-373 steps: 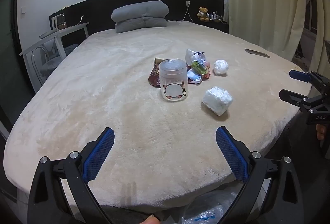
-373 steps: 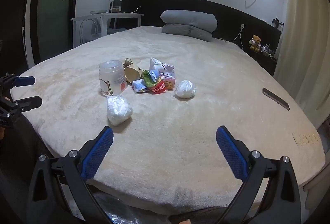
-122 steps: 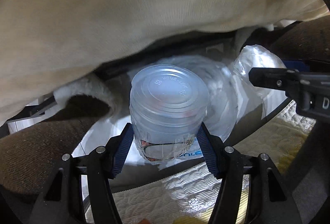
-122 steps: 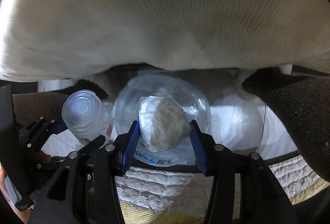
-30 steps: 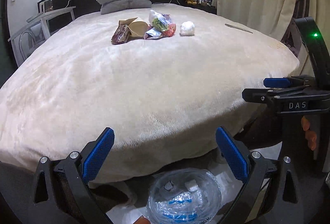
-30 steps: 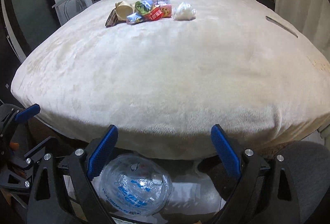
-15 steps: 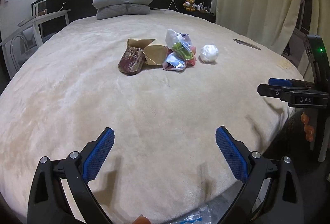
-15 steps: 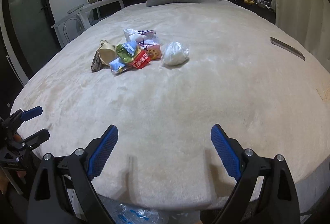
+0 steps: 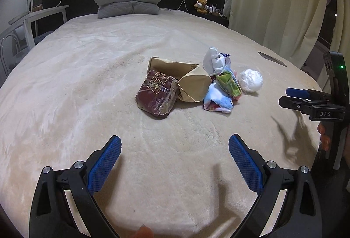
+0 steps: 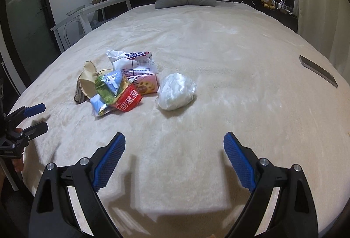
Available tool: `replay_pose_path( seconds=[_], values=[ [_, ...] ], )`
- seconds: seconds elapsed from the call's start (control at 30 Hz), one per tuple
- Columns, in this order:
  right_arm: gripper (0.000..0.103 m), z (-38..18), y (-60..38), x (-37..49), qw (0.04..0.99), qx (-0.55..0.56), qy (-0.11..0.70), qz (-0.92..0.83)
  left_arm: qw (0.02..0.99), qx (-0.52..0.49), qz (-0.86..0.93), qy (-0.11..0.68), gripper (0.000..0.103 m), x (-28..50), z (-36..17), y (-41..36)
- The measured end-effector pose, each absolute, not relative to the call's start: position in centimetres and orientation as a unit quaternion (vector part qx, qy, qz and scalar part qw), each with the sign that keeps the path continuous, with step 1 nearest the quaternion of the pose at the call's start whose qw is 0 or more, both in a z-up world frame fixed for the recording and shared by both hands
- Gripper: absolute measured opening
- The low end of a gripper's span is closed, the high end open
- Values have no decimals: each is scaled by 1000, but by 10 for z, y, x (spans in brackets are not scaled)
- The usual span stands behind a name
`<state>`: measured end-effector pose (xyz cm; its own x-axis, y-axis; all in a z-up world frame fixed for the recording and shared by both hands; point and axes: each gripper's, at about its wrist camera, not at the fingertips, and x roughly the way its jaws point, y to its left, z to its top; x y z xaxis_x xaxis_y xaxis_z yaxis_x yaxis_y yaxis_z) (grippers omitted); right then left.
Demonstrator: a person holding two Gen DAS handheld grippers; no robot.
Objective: Collect trash
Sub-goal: 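Grasp the maroon snack packet with the left tool while the right tool grasps the tissue ball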
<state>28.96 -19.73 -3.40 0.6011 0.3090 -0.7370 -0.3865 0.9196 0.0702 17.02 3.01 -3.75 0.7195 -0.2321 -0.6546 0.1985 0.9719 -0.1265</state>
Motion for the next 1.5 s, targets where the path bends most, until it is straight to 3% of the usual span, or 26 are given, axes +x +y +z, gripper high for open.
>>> replay_pose_path(
  seconds=[0.47,0.6,0.67,0.73,0.8,1.5],
  values=[
    [83,-50,-179,360,878,-48,418,227,896,-21,-131,423,96,264,-64,43],
    [67,-54,-173,373,871,-41,427,240,895,-26,-136,425,95,277,-66,45],
    [57,-55,-168,374,870,-51,427,239,897,-28,-130,422,87,280,-67,46],
    [53,-56,-167,375,869,-56,428,242,900,-34,-129,415,70,280,-64,49],
    [52,-55,-168,372,869,-56,427,244,901,-46,-130,411,63,281,-63,53],
    [51,-28,-187,306,880,-14,395,264,918,-6,-116,379,63,201,-35,29]
  ],
)
